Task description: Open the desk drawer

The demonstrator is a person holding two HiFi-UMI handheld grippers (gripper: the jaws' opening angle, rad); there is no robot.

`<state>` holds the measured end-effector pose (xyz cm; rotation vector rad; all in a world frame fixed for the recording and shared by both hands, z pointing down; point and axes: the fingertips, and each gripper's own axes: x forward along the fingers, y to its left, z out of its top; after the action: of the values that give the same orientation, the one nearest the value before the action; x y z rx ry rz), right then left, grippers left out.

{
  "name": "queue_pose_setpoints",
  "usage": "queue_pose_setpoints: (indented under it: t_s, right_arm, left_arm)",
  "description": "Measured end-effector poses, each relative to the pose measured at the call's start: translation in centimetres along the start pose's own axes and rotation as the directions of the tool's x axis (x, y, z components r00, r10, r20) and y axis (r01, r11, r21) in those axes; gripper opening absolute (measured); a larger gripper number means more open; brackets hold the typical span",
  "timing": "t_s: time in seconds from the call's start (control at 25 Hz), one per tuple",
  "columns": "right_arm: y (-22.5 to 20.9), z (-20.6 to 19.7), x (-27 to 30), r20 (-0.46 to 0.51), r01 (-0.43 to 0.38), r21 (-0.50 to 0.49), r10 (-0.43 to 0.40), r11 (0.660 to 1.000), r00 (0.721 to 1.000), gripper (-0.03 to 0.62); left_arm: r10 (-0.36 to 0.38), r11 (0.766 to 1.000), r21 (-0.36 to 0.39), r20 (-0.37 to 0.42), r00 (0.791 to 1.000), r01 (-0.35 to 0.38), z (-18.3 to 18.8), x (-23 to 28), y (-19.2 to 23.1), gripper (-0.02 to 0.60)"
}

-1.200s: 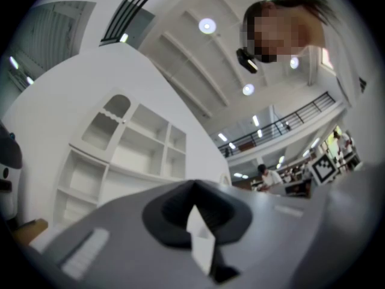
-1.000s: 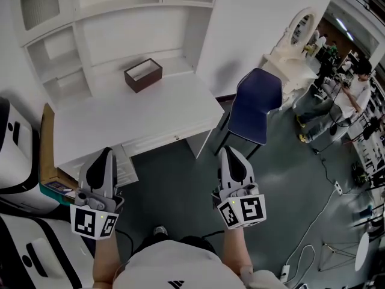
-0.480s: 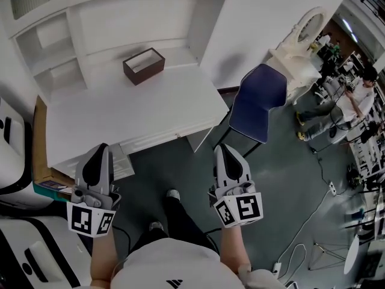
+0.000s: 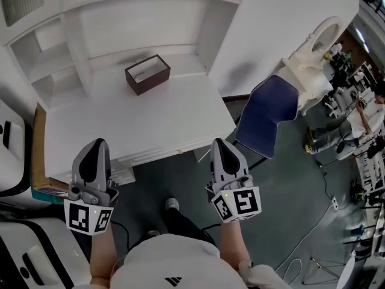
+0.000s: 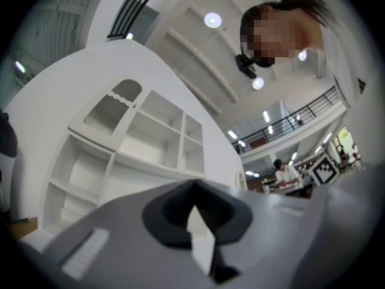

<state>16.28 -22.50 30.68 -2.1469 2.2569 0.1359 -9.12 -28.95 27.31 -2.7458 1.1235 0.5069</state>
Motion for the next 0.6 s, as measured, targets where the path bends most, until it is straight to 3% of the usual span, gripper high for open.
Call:
queue_pose_setpoints:
  t_s: [0.2, 0.36, 0.6]
  right_arm:
    - [-1.8, -1.8, 3.6, -0.04, -0.047, 0.028, 0.048, 0.998, 0.998, -0.008]
    - [-2.5, -5.5, 5.9, -0.128, -0.093, 0.077, 0.102, 0.993, 0.987, -0.008]
    - [-2.4, -13.1, 8.0, -0.314, -0.126, 0.172, 0.175, 0.977, 0.933, -0.005]
  left_arm:
    - [0.029, 1.0, 0.006, -0.009, 1.0, -0.029, -1.3, 2.5, 0.4, 0.006]
    - [0.05, 0.999, 0.013, -0.018, 0.999, -0.049, -2.3, 3.8, 0.5, 0.006]
    - [0.08, 0.997, 0.027, -0.047, 0.996, -0.079, -3.9, 4.9, 0.9, 0.005]
